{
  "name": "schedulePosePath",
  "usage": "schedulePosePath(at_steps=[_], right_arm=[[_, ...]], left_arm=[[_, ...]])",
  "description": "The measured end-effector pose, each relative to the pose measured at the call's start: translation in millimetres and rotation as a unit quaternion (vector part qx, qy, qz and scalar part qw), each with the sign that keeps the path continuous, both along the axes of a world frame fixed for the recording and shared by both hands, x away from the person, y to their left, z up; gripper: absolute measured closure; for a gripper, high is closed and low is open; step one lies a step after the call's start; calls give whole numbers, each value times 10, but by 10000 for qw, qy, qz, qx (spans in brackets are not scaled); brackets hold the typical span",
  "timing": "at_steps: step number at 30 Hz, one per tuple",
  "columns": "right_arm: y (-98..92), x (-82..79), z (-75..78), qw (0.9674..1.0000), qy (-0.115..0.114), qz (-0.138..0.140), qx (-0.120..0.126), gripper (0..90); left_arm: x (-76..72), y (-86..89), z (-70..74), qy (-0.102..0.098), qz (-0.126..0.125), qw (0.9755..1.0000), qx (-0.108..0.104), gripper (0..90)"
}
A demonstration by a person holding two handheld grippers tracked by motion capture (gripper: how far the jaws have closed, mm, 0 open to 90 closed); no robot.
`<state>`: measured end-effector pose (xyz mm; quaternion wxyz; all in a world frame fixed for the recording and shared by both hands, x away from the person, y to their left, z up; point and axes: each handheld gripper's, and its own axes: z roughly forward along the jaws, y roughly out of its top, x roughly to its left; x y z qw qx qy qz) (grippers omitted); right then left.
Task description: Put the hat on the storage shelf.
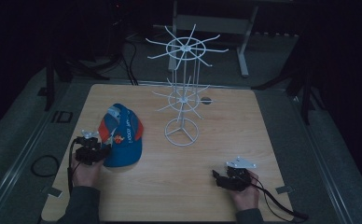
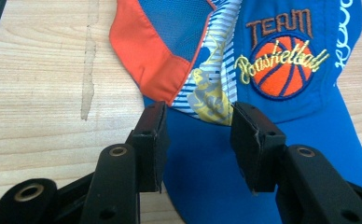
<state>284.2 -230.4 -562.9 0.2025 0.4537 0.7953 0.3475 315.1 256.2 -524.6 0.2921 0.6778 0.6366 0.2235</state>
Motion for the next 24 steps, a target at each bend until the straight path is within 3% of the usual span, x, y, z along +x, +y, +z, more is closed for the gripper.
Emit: schedulePosePath(at_steps=[8, 24], right_arm=[[-2, 0, 0, 10000, 0, 12, -1, 285], [-9, 0, 0, 10000, -1, 64, -3, 282]], left_arm=[[1, -52, 35, 15, -157, 9999, 39, 583], [31, -43, 103, 13, -203, 9998, -30, 584]])
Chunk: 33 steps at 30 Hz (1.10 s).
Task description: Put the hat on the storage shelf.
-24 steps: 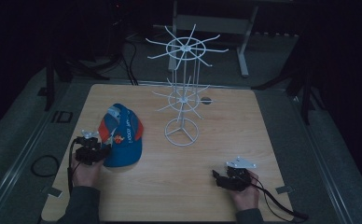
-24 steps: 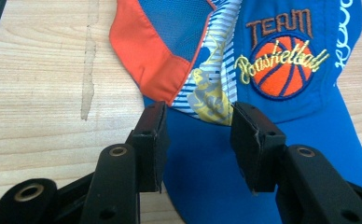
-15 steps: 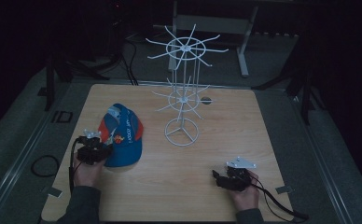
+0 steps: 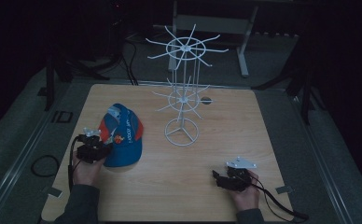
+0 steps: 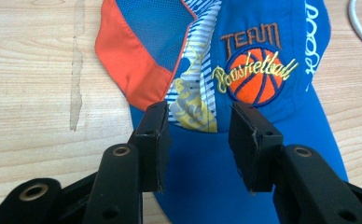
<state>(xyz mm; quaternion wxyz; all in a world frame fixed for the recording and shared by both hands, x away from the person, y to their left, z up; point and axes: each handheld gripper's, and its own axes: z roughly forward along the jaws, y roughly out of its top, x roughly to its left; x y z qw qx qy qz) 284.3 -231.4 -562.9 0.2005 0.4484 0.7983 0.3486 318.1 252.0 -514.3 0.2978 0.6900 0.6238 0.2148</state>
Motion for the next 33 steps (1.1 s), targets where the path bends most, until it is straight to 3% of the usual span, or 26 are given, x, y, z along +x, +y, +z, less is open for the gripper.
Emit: schedulePosePath(at_steps=[17, 33], right_arm=[[-1, 0, 0, 10000, 3, 13, -1, 279], [-1, 0, 0, 10000, 3, 21, -4, 277]], left_arm=[[124, 37, 143, 57, 61, 9999, -66, 574], [224, 32, 226, 144, -36, 9998, -126, 562]])
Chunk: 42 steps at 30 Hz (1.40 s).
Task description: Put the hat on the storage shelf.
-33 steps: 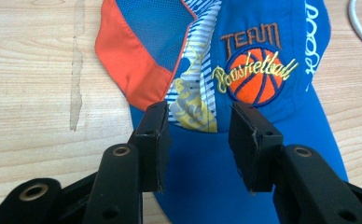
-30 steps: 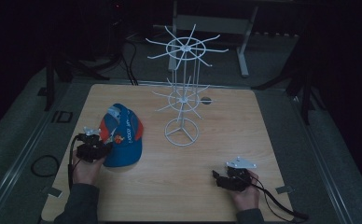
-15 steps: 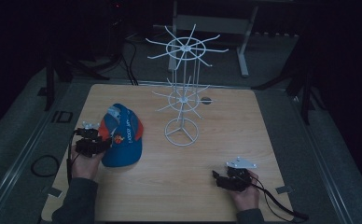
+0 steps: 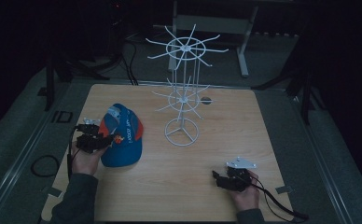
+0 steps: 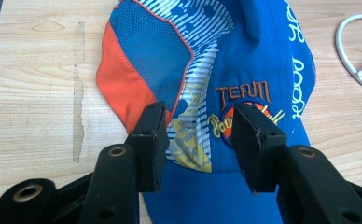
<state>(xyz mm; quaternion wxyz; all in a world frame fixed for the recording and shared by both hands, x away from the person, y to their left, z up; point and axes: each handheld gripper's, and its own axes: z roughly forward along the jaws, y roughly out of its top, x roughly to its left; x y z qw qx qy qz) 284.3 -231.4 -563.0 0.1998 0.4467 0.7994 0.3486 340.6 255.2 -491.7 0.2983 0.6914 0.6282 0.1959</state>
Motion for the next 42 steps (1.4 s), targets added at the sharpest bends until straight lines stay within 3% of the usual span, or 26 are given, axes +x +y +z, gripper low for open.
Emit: schedulePosePath(at_steps=[10, 17, 25, 37, 42], right_arm=[[0, 0, 0, 10000, 1, 2, 1, 275], [0, 0, 0, 10000, 2, 2, 1, 274], [1, 1, 0, 10000, 7, 7, 2, 271], [1, 3, 0, 10000, 7, 17, 1, 269], [2, 3, 0, 10000, 8, 16, 4, 268]], left_arm=[[98, 7, 38, 90, 76, 9999, 33, 584], [153, -14, 57, 36, 82, 9999, 48, 656], [206, -20, 76, 70, 62, 9999, 78, 653], [332, -84, 182, 19, 95, 10000, 22, 555], [414, -112, 210, 92, 96, 9999, -38, 517]])
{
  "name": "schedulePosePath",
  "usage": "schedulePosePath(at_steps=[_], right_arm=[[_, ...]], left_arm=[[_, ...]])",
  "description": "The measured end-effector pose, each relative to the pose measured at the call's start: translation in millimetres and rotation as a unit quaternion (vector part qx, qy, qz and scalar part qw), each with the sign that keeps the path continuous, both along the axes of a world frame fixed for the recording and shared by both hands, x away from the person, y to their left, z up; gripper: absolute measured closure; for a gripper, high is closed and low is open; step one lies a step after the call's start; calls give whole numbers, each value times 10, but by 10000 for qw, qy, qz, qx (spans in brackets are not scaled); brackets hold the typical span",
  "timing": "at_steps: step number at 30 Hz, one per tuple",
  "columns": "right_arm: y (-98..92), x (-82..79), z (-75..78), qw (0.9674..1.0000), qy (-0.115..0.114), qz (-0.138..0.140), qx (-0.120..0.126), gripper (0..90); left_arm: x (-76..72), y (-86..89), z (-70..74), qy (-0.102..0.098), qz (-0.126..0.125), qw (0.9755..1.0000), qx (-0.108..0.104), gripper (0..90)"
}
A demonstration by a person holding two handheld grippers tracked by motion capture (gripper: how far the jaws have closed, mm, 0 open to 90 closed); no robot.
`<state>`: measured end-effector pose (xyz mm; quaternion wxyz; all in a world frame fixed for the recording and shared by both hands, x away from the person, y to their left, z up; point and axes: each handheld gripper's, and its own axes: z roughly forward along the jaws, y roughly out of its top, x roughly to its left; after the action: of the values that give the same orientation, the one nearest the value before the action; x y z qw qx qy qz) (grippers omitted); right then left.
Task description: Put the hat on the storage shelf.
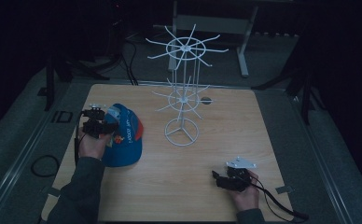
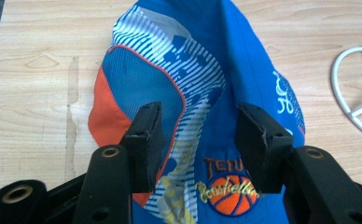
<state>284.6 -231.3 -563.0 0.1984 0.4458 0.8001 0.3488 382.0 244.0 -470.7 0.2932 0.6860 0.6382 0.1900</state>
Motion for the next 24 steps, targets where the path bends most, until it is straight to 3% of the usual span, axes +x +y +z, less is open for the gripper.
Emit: schedulePosePath(at_steps=[10, 24], right_arm=[[1, 0, 0, 10000, 3, -2, 0, 268], [0, 0, 0, 10000, 0, 0, 0, 268]], left_arm=[[115, -53, 71, 5, -1, 9999, -171, 468], [339, -108, 88, 6, 134, 9999, -101, 401]])
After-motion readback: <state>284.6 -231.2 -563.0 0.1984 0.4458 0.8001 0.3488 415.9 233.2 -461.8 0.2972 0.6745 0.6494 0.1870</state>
